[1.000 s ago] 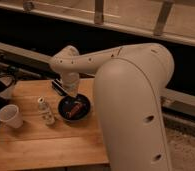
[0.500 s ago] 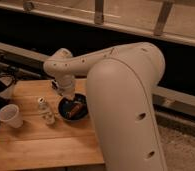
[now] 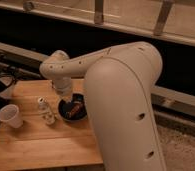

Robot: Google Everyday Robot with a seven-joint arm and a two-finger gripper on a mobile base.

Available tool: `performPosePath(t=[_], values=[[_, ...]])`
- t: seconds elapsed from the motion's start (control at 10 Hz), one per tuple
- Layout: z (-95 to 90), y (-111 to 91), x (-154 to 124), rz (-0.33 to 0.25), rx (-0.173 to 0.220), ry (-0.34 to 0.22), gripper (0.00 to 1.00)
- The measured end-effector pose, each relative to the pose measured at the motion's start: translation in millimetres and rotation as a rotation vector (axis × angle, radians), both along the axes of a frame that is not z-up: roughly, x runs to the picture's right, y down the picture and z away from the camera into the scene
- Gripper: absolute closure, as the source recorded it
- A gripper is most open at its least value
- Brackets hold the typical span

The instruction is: Knock the bottle over

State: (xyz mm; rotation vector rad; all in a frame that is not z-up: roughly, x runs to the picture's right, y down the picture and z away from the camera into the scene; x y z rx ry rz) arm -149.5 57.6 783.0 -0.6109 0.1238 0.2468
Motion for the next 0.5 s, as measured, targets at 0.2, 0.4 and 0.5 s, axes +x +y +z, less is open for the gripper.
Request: performPosePath(t=[0.2, 0.4, 0.5], values=[[-1.5, 0.2, -6.0, -0.009, 0.003, -0.015, 0.99], [-8.9, -9.6, -29.0, 0.025, 0.041, -0.121, 0.99], [-12.7, -14.5, -36.3, 0.05, 0.065, -0.19, 0.99]])
